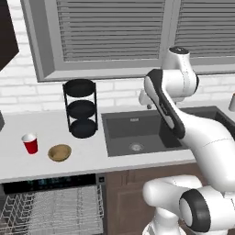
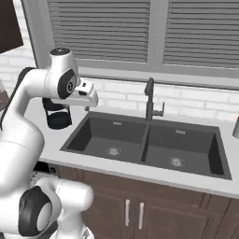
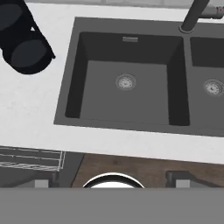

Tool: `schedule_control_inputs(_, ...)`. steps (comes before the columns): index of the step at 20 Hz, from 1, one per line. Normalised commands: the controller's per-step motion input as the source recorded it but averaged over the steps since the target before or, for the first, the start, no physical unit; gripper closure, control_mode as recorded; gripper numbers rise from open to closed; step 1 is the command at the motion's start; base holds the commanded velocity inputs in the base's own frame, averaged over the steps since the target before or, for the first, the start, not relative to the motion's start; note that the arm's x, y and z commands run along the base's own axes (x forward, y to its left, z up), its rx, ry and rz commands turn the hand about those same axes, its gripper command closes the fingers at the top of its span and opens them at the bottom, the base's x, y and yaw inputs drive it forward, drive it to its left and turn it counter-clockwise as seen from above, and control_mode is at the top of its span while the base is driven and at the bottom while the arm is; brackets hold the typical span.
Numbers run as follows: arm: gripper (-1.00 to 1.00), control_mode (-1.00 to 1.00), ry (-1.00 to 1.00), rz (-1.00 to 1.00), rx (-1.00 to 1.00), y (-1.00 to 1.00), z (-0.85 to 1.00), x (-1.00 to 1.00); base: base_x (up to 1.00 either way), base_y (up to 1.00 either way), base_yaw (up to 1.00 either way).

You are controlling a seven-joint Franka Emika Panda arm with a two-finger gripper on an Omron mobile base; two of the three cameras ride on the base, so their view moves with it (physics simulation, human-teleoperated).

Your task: Pick up the cup and bowl from the counter, place them in the dishwasher, and close the dishwasher door.

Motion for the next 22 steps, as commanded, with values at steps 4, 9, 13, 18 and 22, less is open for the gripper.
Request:
schedule_control_inputs(4,-1.0,1.0,0.0,0.0,0.0,0.0,0.0,0.0,-0.15,-0.01,0.65)
schedule_control_inputs(9,-1.0,1.0,0.0,0.0,0.0,0.0,0.0,0.0,-0.25,-0.06,0.79)
schedule_control_inputs(13,-1.0,1.0,0.0,0.0,0.0,0.0,0.0,0.0,-0.26,-0.08,0.77)
schedule_control_inputs(18,-1.0,1.0,0.0,0.0,0.0,0.0,0.0,0.0,-0.17,-0.22,0.62)
schedule_control_inputs(22,-1.0,1.0,0.0,0.0,0.0,0.0,0.0,0.0,-0.14,-0.33,0.39)
